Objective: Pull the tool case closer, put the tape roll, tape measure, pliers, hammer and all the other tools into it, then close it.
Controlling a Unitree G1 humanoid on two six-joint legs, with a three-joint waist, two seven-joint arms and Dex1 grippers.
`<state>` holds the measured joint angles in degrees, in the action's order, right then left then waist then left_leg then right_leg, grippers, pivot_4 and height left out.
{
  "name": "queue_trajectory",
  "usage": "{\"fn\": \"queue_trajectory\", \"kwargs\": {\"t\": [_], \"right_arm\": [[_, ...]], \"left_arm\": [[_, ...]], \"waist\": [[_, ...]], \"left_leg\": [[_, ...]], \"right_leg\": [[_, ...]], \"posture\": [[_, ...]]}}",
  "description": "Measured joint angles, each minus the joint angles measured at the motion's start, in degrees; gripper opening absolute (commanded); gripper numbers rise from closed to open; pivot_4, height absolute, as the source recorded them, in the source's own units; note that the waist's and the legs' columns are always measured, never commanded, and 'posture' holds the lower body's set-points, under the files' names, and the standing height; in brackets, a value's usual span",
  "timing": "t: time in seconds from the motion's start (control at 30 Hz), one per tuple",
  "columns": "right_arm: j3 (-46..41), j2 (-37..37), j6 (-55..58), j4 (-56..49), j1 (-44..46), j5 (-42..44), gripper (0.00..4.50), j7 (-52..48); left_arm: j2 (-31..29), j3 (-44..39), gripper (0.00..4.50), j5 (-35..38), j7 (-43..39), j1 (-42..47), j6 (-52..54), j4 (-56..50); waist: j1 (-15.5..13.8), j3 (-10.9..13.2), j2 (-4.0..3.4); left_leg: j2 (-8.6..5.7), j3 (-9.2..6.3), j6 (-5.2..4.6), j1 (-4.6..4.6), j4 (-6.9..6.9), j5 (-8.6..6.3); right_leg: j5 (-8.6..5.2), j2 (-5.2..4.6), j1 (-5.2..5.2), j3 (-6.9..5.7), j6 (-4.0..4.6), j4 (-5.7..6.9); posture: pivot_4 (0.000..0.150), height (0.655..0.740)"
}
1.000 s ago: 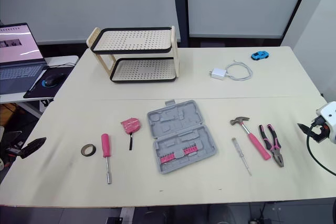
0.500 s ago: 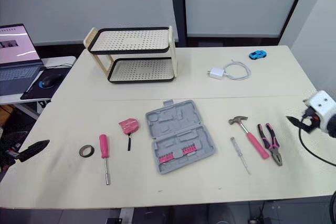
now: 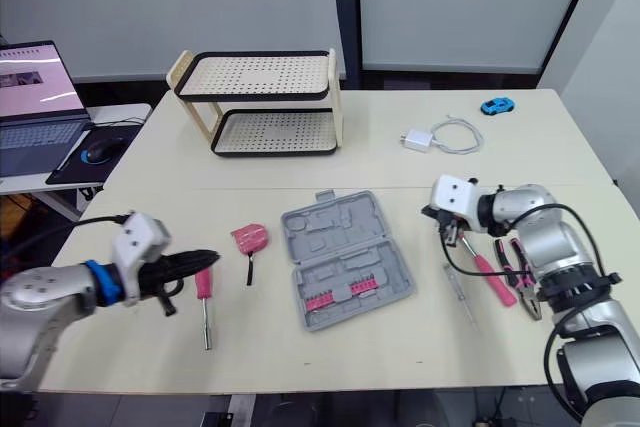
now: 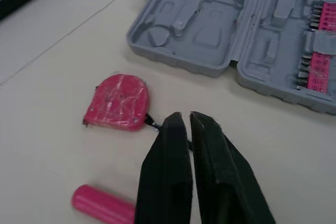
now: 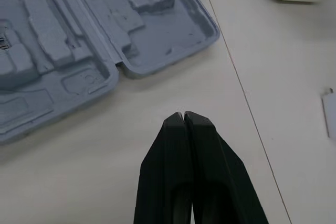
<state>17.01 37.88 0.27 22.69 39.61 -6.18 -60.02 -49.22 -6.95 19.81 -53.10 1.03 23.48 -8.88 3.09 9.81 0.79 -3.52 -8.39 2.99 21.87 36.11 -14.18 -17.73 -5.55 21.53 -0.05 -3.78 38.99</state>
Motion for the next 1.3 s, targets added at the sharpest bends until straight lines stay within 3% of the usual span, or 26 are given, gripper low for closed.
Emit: {"fn": "queue_trajectory", "kwargs": {"t": [0.23, 0.53, 0.97, 1.3], "right_arm": [[4.71, -3.58, -5.76, 13.3, 5.22, -6.81, 0.0, 1.64], [5.19, -8.45, -9.48, 22.6, 8.18, -9.0, 0.0, 2.99], [5.77, -15.07, -12.34, 31.2, 11.26, -11.13, 0.0, 5.64], [6.79, -16.67, -12.08, 31.25, 11.25, -11.87, 0.0, 5.03]], "left_arm": [[5.18, 8.79, 0.01, -5.99, 2.4, 3.66, -0.22, 4.28], [9.78, 12.85, 0.01, -10.06, 4.96, 7.89, -0.26, 8.63], [13.82, 15.66, 0.01, -13.93, 6.33, 11.34, -0.46, 13.71], [15.72, 17.8, 0.01, -15.97, 5.07, 14.8, -0.19, 15.65]], "waist": [[0.05, 0.0, 0.0], [0.22, 0.0, 0.0], [0.25, -0.01, 0.01], [0.24, -0.03, 0.0]], "left_leg": [[0.08, 0.03, 0.01, -0.02, 0.0, 0.01], [0.1, 0.27, 0.09, -0.03, 0.0, 0.05], [0.12, 0.54, 0.1, -0.03, -0.01, 0.05], [0.11, 0.56, 0.1, -0.03, 0.0, 0.05]], "right_leg": [[0.03, 0.17, 0.05, 0.02, 0.06, 0.03], [0.1, 0.29, 0.21, 0.29, 0.15, 0.08], [0.16, 0.37, 0.38, 0.56, 0.15, 0.12], [0.18, 0.37, 0.41, 0.63, 0.13, 0.13]], "posture": [[0.15, 0.74], [0.15, 0.74], [0.15, 0.74], [0.15, 0.74]]}}
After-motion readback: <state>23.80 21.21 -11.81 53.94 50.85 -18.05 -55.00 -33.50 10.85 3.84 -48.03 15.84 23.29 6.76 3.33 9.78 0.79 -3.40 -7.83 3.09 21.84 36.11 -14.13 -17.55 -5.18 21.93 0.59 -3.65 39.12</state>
